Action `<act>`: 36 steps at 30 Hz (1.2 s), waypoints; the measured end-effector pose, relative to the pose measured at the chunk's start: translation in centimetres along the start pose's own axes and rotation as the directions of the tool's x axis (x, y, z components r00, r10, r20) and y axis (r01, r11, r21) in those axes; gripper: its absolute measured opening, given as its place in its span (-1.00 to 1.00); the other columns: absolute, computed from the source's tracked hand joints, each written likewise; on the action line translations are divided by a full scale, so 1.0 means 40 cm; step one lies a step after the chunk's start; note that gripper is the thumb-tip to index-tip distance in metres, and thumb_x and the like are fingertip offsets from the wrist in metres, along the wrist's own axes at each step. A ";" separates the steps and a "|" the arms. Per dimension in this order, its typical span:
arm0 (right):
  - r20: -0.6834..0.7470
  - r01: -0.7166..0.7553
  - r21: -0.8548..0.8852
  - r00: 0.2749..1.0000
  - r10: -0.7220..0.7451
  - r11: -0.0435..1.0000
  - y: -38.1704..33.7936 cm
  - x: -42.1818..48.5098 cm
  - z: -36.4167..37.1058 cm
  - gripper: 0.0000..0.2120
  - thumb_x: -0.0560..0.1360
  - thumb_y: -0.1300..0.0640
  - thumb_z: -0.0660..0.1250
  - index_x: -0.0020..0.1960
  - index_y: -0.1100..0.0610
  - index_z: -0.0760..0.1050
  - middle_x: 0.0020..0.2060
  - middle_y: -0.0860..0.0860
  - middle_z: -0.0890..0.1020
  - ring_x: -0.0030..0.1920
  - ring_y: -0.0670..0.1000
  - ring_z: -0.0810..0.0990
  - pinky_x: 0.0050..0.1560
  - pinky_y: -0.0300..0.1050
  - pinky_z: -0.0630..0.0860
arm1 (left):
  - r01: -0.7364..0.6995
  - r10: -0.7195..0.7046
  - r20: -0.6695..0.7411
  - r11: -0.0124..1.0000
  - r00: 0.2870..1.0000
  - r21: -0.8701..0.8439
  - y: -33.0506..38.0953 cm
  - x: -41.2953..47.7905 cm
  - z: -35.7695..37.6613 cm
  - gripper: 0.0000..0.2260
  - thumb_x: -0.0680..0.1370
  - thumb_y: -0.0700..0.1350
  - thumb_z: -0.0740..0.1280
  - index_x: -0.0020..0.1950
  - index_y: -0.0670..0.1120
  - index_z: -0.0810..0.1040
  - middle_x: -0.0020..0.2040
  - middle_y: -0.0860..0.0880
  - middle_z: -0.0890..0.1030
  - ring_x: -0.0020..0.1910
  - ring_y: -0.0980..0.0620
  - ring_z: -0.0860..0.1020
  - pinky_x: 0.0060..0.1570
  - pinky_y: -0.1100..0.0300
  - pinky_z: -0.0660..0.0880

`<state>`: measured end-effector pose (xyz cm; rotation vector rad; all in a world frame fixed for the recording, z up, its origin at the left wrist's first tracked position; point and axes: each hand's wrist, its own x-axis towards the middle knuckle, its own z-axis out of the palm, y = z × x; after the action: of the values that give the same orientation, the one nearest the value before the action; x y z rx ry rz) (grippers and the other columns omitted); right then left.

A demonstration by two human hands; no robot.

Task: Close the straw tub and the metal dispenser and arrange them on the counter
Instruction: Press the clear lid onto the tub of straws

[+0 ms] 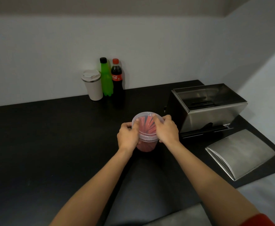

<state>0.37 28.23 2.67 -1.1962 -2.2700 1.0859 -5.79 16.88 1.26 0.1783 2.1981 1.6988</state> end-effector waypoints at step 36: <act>-0.026 0.022 0.155 1.000 -0.018 0.988 0.033 -0.005 -0.083 -0.70 0.54 -0.05 0.19 0.15 0.11 0.47 0.12 0.08 0.52 0.01 -0.05 0.49 0.00 -0.13 0.38 | -0.456 0.467 0.019 0.851 0.884 0.260 0.084 -0.010 -0.051 -0.61 0.44 0.02 0.38 0.24 0.00 0.46 0.18 0.01 0.46 0.17 0.08 0.43 0.10 0.13 0.45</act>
<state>3.24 30.07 3.79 -1.1158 -2.1313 1.2094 -6.54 15.81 4.97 0.8053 2.5556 1.6351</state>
